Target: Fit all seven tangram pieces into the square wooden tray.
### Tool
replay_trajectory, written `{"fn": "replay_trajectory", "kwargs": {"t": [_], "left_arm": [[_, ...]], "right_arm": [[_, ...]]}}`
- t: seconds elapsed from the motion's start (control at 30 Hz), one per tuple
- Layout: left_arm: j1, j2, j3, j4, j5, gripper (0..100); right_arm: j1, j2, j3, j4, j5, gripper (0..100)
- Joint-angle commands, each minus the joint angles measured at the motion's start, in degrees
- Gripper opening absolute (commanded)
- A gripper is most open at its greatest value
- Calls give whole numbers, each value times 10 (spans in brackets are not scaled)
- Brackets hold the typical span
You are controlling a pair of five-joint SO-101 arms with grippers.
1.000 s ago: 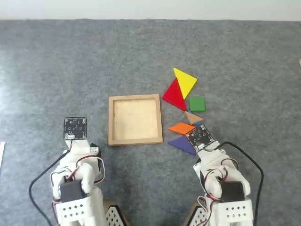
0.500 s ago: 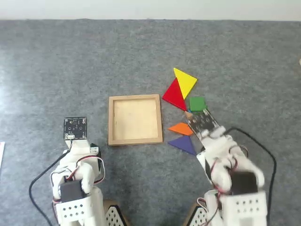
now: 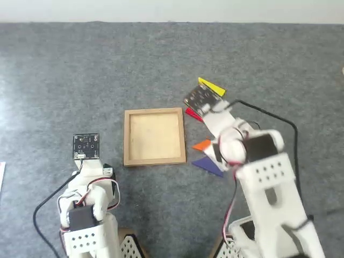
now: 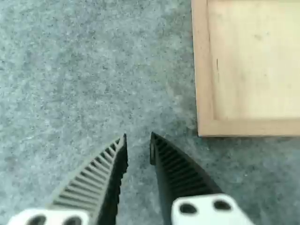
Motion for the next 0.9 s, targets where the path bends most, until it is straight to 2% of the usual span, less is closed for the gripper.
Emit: {"fn": "replay_trajectory", "kwargs": {"t": [0.0, 0.13, 0.4, 0.57, 0.67, 0.87], "left_arm": [[1, -11, -7, 2, 0, 81], [1, -11, -7, 2, 0, 81], [1, -11, -7, 2, 0, 81], [1, -11, -7, 2, 0, 81], [1, -11, -7, 2, 0, 81], [1, -11, -7, 2, 0, 81]], "right_arm": [[-8, 71, -72, -22, -13, 157], [-17, 165, -120, -67, -62, 217], [-33, 375, -249, -152, -180, 224], [-44, 522, -378, -136, -192, 224], [-42, 597, -459, -106, -223, 224], [-41, 701, -589, -68, -236, 224]]}}
